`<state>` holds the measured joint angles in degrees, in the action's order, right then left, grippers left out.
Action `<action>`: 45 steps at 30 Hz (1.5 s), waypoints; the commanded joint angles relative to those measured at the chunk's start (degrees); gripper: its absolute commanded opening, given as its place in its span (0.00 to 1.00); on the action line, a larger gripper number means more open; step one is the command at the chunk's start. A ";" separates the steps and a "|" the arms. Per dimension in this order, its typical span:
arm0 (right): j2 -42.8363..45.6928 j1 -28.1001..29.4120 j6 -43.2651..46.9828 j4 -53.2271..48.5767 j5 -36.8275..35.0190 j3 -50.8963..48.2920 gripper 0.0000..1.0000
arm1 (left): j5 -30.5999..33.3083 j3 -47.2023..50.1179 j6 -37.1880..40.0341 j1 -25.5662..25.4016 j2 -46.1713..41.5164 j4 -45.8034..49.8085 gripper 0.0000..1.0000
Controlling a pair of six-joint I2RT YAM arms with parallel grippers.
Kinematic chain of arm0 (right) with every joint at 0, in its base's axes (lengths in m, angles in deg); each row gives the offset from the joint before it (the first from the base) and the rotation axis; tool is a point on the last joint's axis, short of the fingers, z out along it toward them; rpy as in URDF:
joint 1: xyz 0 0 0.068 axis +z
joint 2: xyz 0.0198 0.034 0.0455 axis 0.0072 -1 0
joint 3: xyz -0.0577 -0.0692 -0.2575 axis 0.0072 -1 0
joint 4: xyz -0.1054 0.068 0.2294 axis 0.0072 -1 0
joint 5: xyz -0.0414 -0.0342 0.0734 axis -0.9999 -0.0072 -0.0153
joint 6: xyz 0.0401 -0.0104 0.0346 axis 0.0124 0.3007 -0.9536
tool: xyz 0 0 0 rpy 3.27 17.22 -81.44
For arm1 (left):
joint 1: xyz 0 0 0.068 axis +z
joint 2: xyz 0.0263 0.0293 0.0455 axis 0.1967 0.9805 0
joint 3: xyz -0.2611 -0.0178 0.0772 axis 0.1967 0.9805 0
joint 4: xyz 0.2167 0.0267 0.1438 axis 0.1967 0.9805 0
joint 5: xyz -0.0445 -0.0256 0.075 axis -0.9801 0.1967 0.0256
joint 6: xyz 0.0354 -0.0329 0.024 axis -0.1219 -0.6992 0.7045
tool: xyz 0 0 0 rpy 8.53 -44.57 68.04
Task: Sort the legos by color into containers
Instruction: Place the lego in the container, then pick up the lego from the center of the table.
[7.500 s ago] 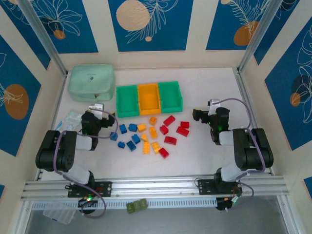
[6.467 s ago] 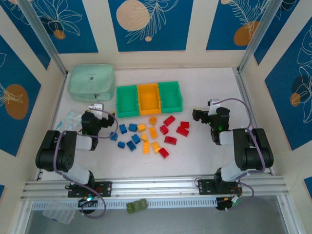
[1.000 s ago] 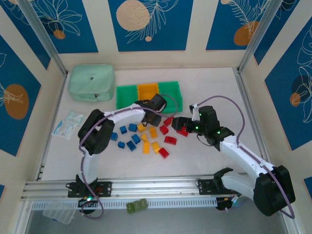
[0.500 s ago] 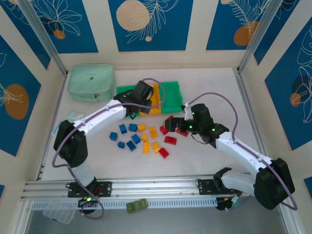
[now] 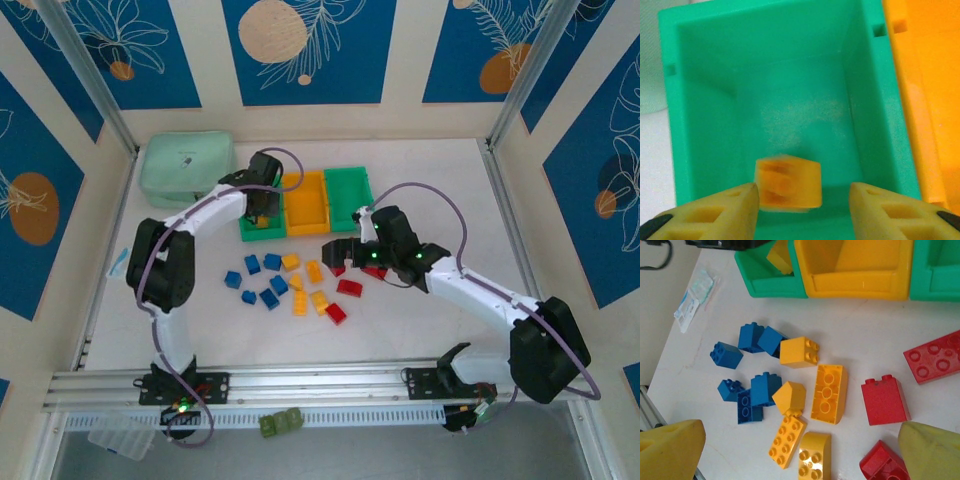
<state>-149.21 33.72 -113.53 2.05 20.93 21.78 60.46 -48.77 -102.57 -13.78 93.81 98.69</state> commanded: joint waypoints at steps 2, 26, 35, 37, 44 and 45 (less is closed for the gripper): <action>2.65 -1.68 0.29 -4.24 0.79 2.80 0.99 | -2.60 -3.77 0.21 0.16 -2.05 2.02 0.56; 6.15 -4.47 -6.19 -20.62 2.94 -0.70 0.99 | -11.36 9.89 -22.08 -18.09 -12.01 18.98 0.63; 9.94 -3.54 -5.35 -19.59 0.86 -4.63 0.99 | -12.19 10.98 -14.09 -19.30 -7.38 14.36 0.61; 11.12 -3.57 -5.16 -19.39 0.33 -5.07 0.99 | -12.28 10.28 -12.76 -19.90 -6.34 12.84 0.60; 12.96 -3.72 -6.37 -20.48 0.16 -5.77 0.99 | -11.72 8.46 -12.75 -20.39 -3.10 15.29 0.53; 13.12 -3.80 -6.55 -20.61 0.23 -5.88 0.99 | -11.37 8.63 -12.83 -20.48 -2.99 15.67 0.52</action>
<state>-137.30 29.89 -119.02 -16.77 21.31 16.80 49.25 -38.85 -116.19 -33.47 89.90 112.57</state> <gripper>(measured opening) 0.991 0.531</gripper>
